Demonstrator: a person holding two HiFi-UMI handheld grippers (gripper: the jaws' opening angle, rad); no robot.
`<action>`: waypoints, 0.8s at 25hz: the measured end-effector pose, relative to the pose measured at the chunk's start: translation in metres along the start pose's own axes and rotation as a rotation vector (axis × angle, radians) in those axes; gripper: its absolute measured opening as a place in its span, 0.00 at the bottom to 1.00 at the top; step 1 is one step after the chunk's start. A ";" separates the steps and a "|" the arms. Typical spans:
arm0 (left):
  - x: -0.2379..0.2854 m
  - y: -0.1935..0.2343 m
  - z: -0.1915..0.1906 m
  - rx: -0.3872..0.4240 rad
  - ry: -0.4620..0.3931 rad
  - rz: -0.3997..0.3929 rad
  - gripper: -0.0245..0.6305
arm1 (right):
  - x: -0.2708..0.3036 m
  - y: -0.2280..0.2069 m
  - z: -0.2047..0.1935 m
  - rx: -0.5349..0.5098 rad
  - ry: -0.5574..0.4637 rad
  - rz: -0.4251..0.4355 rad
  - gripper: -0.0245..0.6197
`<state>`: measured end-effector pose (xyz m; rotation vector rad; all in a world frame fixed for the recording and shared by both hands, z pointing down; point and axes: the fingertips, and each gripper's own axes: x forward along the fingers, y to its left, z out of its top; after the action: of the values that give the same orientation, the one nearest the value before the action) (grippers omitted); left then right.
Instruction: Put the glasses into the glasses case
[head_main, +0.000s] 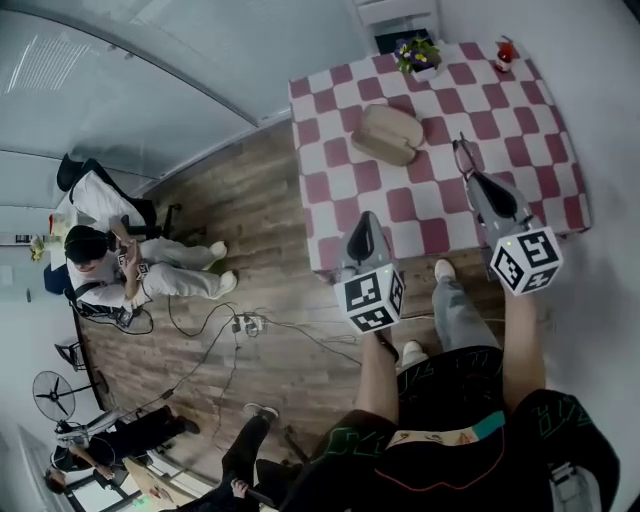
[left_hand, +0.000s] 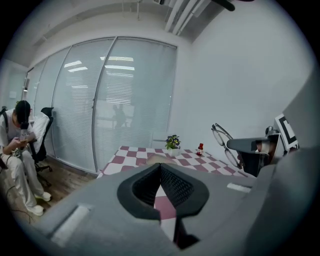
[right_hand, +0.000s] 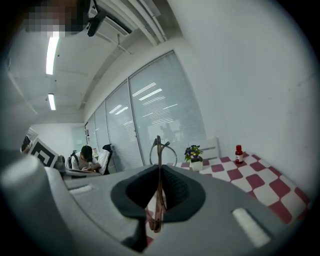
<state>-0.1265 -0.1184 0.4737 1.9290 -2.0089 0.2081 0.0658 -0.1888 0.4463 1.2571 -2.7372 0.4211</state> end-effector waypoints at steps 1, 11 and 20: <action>0.006 -0.001 -0.003 0.002 0.012 0.007 0.05 | 0.005 -0.005 -0.002 0.002 0.004 0.004 0.07; 0.055 -0.027 0.015 0.035 0.035 0.041 0.05 | 0.043 -0.056 0.008 0.055 0.005 0.054 0.07; 0.062 -0.038 0.069 0.115 -0.021 0.097 0.05 | 0.065 -0.069 0.053 0.085 -0.076 0.123 0.07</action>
<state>-0.1002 -0.2024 0.4261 1.9099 -2.1497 0.3359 0.0770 -0.2947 0.4234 1.1490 -2.9006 0.5170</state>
